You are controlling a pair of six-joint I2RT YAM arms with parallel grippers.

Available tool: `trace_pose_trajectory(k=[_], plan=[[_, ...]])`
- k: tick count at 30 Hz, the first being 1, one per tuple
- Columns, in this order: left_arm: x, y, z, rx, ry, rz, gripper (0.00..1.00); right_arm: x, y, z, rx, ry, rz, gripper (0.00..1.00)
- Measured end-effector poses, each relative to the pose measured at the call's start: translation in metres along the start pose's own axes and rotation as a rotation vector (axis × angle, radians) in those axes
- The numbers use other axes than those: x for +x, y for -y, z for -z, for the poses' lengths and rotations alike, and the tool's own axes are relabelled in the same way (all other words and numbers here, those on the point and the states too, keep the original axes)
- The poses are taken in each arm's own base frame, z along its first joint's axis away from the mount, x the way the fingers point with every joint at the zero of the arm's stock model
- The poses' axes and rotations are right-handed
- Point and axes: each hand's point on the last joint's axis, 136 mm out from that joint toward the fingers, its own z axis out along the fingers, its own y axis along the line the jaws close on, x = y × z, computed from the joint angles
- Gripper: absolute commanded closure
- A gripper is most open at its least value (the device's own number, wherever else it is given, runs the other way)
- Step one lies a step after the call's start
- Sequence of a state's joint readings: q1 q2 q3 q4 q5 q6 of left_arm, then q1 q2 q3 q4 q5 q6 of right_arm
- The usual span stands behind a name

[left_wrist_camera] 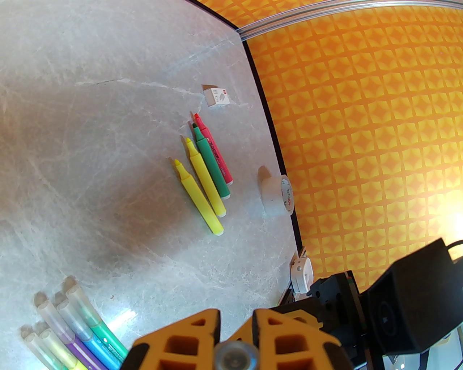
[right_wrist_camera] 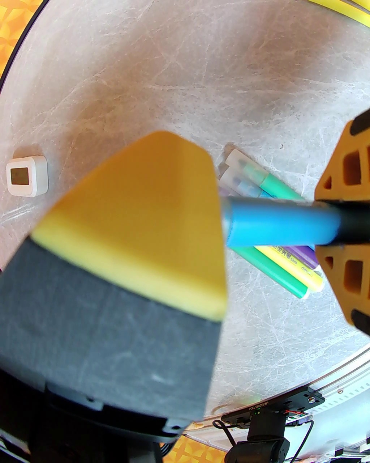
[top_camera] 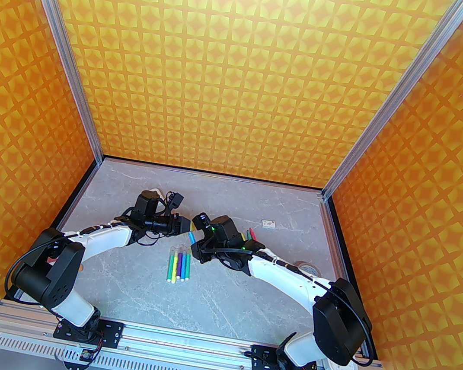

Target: Open the pen caps

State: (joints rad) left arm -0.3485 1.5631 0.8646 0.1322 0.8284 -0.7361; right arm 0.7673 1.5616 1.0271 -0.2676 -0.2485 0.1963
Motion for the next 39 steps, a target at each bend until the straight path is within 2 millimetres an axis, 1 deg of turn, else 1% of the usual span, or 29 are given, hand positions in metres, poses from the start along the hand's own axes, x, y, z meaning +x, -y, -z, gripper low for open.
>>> trace_pose_trajectory(k=[1,2,6,8,9,13,17,19,22,24,27,29,32,35,39], plan=[[-0.001,-0.001,0.001,-0.012,0.008,0.002,1.00,0.002,-0.001,0.000,-0.004,-0.006,-0.001,1.00],[-0.006,-0.003,0.003,-0.030,0.032,-0.003,1.00,0.010,0.000,0.000,-0.004,-0.035,-0.007,1.00],[-0.034,-0.004,0.018,-0.075,0.140,-0.023,1.00,0.054,0.007,-0.001,0.007,-0.167,-0.038,1.00],[-0.041,-0.003,0.022,-0.083,0.167,-0.029,1.00,0.065,0.007,0.000,0.006,-0.202,-0.043,1.00],[-0.042,-0.002,0.023,-0.086,0.175,-0.030,1.00,0.067,0.008,0.000,0.007,-0.209,-0.044,1.00],[-0.043,-0.007,0.024,-0.113,0.182,-0.021,1.00,0.069,0.009,0.001,0.017,-0.217,-0.046,1.00],[-0.045,-0.017,0.027,-0.196,0.180,-0.021,1.00,0.067,0.018,0.003,0.066,-0.208,-0.043,1.00],[-0.045,-0.024,0.031,-0.252,0.178,-0.026,1.00,0.066,0.026,0.004,0.109,-0.201,-0.043,1.00],[-0.040,-0.040,0.039,-0.359,0.170,-0.027,1.00,0.063,0.045,0.007,0.193,-0.194,-0.064,1.00],[-0.036,-0.051,0.046,-0.437,0.160,-0.028,1.00,0.057,0.058,0.008,0.248,-0.189,-0.080,1.00],[-0.029,-0.067,0.055,-0.543,0.138,-0.030,1.00,0.048,0.073,0.006,0.311,-0.184,-0.090,1.00],[-0.024,-0.076,0.062,-0.602,0.121,-0.033,1.00,0.047,0.081,0.004,0.348,-0.194,-0.090,1.00],[-0.017,-0.090,0.072,-0.698,0.095,-0.037,1.00,0.048,0.093,0.001,0.406,-0.215,-0.091,1.00],[-0.010,-0.103,0.082,-0.784,0.066,-0.039,1.00,0.053,0.106,0.000,0.459,-0.246,-0.096,1.00],[-0.003,-0.121,0.089,-0.882,0.013,-0.035,1.00,0.059,0.124,0.000,0.522,-0.285,-0.099,1.00]])
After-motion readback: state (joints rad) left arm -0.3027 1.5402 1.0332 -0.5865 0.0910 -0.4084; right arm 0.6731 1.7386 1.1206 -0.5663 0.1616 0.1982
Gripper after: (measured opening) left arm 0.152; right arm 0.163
